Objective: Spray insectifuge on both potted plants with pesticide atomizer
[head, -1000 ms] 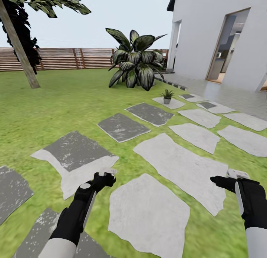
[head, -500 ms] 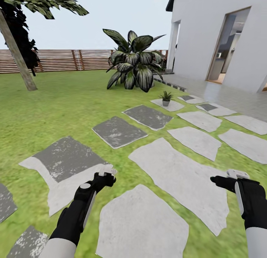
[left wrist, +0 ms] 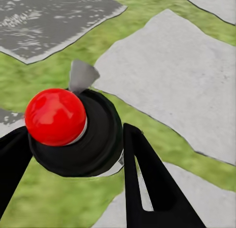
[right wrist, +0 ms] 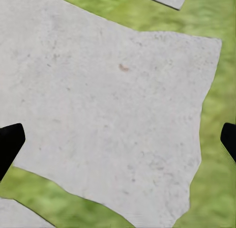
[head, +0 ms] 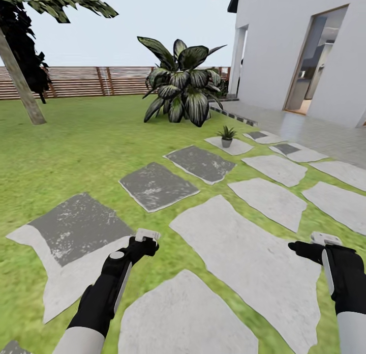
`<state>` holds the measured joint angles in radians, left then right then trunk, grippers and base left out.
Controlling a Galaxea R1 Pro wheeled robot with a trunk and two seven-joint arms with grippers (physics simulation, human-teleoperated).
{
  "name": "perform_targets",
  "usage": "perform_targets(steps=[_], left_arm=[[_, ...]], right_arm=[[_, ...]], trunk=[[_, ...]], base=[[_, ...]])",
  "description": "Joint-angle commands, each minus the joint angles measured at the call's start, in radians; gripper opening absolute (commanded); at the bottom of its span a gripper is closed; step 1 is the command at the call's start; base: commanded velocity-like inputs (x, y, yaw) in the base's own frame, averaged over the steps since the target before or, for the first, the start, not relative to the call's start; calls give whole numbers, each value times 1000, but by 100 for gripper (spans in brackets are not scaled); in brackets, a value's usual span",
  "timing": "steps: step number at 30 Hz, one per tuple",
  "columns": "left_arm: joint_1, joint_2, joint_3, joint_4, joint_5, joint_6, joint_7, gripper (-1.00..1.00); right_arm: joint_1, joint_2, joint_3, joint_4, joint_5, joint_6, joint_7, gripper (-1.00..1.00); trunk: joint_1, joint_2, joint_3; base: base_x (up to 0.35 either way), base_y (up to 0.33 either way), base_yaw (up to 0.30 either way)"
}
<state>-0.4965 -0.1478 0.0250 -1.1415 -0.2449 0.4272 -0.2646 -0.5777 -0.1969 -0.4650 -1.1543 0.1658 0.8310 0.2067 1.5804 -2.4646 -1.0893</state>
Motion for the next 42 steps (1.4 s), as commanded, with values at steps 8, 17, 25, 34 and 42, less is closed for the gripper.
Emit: perform_targets(steps=[8, 17, 25, 34, 42], left_arm=[[0, -1, 3, -1, -10, 4, -8, -100], [0, -1, 3, -2, -10, 4, -8, -100], [0, -1, 3, -2, -10, 4, -8, -100], [0, -1, 3, -2, -9, 4, -9, -100], [2, -1, 2, -3, -6, 5, -11, -100]], right_arm=[[-1, 0, -1, -1, 11, 3, 10, 100], [-1, 1, -1, -1, 12, 3, 10, 100], [-1, 0, -1, -1, 12, 3, 10, 100], [-1, -1, -1, -1, 12, 3, 10, 100], [-1, -1, -1, 0, 11, 5, 9, 100]], trunk=[[0, 0, -1], [0, 0, -1], [0, 0, -1], [0, 0, -1], [0, 0, -1]], base=[[317, -136, 0], [318, -135, 0], [318, -135, 0], [318, -135, 0], [318, -135, 0]])
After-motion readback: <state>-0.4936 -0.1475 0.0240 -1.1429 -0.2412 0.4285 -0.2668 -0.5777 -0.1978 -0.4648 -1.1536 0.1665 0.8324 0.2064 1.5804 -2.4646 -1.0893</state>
